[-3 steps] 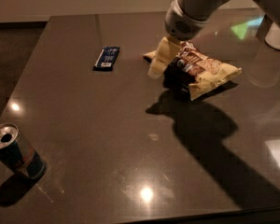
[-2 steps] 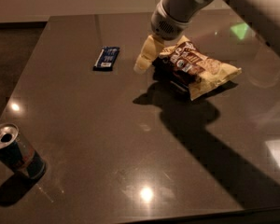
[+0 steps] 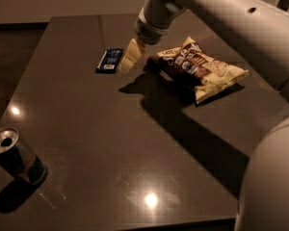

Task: Move rxbar blueberry near redbull can

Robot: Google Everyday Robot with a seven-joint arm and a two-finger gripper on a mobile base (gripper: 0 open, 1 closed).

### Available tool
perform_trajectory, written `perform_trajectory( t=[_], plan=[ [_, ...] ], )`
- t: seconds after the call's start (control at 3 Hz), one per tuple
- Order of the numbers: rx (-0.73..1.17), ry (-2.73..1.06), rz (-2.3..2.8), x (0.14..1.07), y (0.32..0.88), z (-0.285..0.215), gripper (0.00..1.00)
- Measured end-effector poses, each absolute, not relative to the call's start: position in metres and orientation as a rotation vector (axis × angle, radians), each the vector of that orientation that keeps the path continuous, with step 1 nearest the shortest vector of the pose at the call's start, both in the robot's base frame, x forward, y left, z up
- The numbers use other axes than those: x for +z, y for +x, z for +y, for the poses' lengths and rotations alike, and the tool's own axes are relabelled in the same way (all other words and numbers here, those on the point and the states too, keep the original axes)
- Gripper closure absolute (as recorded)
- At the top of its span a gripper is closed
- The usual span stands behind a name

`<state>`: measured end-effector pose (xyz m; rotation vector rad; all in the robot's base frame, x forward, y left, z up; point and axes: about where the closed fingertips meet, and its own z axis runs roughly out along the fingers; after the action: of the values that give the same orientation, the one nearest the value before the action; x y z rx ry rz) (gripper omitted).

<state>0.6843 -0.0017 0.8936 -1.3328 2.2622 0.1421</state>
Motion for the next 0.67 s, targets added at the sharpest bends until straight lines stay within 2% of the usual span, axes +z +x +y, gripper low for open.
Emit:
perform_trajectory(
  t=[0.67],
  plan=[
    [0.163, -1.304, 2.314, 0.865, 0.713, 0.049, 0.00]
  ],
)
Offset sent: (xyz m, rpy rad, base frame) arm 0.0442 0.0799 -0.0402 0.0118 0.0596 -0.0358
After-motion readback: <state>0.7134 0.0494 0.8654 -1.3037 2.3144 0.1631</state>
